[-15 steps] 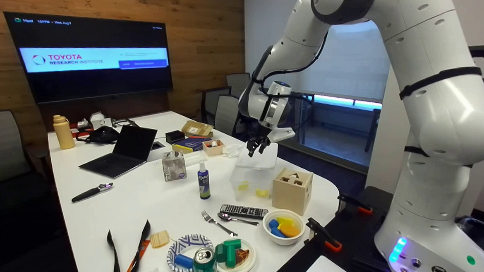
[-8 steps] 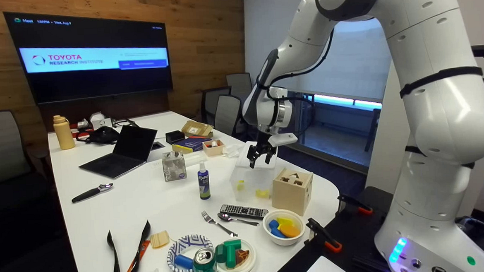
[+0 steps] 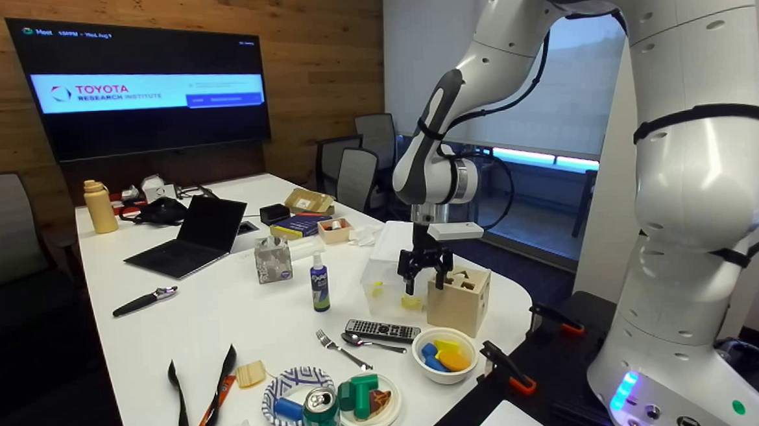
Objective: Move some items in the white bowl into the transparent bowl
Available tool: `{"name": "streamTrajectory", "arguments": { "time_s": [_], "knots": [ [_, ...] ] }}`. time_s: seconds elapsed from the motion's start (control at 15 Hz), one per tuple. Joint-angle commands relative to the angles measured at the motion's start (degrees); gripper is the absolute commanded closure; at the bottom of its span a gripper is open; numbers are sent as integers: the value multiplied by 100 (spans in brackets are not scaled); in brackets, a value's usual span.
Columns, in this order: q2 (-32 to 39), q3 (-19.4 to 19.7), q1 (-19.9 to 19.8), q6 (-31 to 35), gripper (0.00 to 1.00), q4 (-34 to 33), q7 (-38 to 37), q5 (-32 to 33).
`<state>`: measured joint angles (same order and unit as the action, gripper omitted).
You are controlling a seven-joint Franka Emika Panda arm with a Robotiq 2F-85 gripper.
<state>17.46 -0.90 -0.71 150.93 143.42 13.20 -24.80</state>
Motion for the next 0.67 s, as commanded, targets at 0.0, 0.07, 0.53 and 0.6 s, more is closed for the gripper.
{"name": "streamTrajectory", "arguments": {
  "time_s": [0.0,0.07,0.53,0.6],
  "knots": [
    [37,-329,-316,-495,0,60,-193,-249],
    [102,-342,-333,-600,0,45,-278,-287],
    [743,-225,-164,-1016,0,-219,-1556,-105],
    [847,-208,-125,-1075,0,-280,-1769,-73]
  ]
}}
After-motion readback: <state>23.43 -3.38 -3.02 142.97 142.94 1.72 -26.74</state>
